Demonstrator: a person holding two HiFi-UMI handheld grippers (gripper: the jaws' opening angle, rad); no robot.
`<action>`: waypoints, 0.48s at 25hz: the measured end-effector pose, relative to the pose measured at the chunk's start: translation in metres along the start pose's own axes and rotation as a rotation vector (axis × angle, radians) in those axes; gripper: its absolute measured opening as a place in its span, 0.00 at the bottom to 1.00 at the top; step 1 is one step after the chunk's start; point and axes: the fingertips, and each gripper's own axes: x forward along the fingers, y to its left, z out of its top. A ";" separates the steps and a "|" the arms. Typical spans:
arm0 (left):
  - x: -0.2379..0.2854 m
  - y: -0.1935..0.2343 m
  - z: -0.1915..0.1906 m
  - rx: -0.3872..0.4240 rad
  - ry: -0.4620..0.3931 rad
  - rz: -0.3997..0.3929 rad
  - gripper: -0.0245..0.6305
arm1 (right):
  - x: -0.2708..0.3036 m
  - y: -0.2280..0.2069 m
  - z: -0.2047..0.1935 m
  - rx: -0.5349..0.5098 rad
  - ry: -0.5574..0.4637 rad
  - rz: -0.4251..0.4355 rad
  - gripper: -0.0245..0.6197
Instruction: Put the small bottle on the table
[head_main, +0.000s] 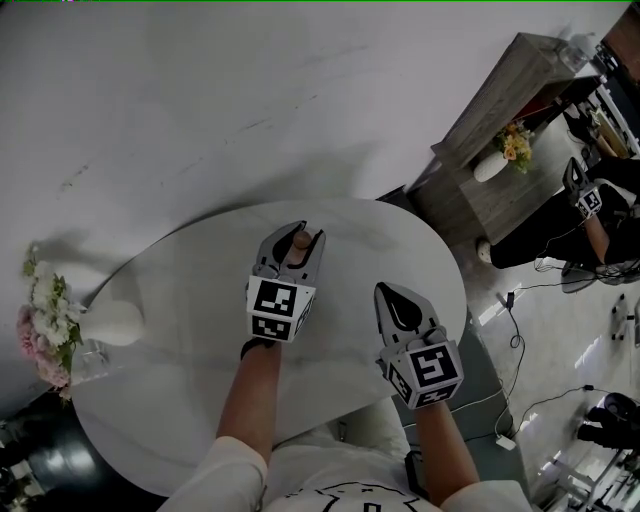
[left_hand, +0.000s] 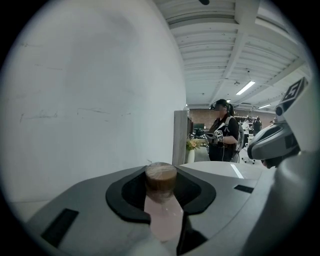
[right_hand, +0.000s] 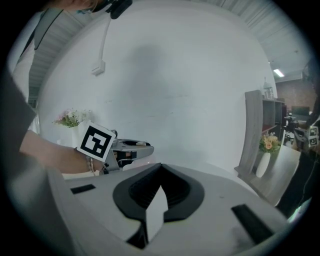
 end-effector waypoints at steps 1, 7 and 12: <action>0.001 0.000 0.001 0.002 -0.002 -0.002 0.23 | 0.001 0.000 0.000 0.001 0.000 0.000 0.02; 0.003 -0.002 -0.001 0.016 0.009 -0.013 0.23 | 0.002 0.003 -0.002 0.012 0.002 0.004 0.02; 0.002 -0.002 -0.002 -0.003 0.020 -0.029 0.24 | 0.001 0.006 -0.002 0.018 -0.001 0.002 0.03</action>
